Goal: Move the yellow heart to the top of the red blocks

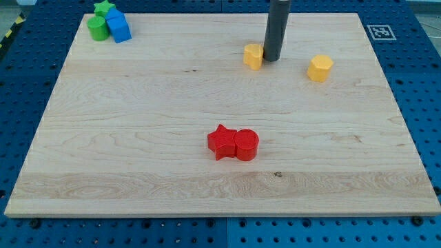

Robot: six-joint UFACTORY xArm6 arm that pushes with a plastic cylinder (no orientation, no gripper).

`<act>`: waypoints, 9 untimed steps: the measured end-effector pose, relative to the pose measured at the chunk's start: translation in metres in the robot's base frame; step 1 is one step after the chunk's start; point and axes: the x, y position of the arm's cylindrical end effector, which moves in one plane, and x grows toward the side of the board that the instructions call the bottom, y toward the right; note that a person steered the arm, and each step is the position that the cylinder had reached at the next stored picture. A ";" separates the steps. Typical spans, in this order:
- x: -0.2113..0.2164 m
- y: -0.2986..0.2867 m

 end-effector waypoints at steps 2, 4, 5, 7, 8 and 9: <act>-0.002 -0.014; 0.044 -0.010; 0.037 -0.022; 0.021 -0.027; 0.013 -0.027; 0.006 -0.043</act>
